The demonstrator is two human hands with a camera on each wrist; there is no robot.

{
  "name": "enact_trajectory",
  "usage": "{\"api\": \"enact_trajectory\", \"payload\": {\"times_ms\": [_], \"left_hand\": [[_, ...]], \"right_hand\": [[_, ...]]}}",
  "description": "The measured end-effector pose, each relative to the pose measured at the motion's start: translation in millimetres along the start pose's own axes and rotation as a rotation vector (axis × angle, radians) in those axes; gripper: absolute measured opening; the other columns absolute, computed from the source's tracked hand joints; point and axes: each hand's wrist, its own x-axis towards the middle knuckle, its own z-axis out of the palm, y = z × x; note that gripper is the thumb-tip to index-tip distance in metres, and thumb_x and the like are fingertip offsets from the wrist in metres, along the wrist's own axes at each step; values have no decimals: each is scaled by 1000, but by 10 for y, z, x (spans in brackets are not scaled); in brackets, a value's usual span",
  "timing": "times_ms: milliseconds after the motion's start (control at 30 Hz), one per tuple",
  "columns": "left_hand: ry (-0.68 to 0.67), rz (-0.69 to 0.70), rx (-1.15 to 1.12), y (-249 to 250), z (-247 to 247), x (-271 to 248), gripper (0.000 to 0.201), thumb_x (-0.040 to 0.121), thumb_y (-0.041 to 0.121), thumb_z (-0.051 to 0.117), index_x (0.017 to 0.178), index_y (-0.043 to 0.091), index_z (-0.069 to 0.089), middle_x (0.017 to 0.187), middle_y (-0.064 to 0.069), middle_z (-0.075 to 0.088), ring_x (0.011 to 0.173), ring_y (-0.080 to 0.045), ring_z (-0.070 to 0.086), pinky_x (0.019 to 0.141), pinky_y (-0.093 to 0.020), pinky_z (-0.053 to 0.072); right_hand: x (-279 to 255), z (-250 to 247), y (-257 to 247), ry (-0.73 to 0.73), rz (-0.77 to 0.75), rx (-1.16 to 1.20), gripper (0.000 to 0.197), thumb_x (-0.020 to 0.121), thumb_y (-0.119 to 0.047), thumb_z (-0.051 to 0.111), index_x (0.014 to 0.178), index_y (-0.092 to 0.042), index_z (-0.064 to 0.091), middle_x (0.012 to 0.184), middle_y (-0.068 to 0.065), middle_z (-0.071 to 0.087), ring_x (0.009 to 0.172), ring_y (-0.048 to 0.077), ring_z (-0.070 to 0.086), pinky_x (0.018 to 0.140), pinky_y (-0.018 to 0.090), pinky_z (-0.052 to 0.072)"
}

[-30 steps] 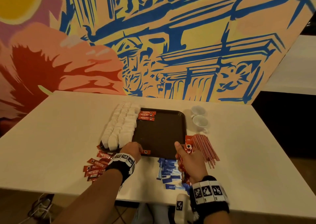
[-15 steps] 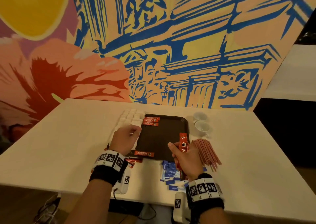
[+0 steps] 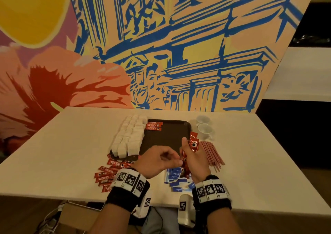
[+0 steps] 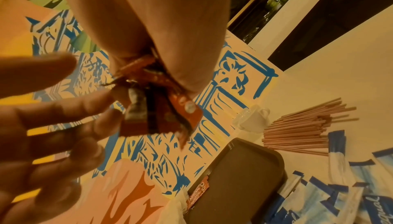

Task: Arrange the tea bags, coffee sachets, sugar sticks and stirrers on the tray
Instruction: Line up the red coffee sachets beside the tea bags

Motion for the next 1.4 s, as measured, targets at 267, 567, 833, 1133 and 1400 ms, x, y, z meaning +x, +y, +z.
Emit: {"api": "enact_trajectory", "payload": {"times_ms": [267,567,833,1133,1400], "left_hand": [[76,18,19,32,94,18,12,82,14,78,90,21,71,78,0,72,73,-12,68,78,-31,58],[144,-16,-141,77,84,9,4,85,10,73,85,12,70,73,-8,70,67,-16,64,65,-28,52],[221,-33,-342,142,13,-18,5,93,5,65,97,3,66,82,-13,72,76,-18,70,72,-28,57],[269,-3,-451,142,-12,-16,20,93,6,65,113,6,69,93,-16,76,78,-19,70,71,-23,57],[240,-73,-541,-17,-16,-32,21,91,12,67,112,7,69,99,-14,76,92,-26,72,80,-34,60]], "right_hand": [[-78,73,-89,-29,-12,23,34,94,-45,66,78,-15,58,63,-4,58,63,9,59,60,25,49],[-61,59,-97,-62,31,98,31,87,-41,77,81,-15,61,68,7,60,66,26,60,62,42,54],[-82,-94,-214,-98,115,122,33,86,-44,77,73,-17,62,57,6,51,45,14,43,41,25,35],[-56,-149,-271,-56,145,333,36,75,-45,80,80,-13,63,61,8,48,42,12,39,37,23,31],[7,-106,-330,-105,100,187,23,83,-21,83,80,-14,61,55,3,48,43,14,41,40,25,34]]}}
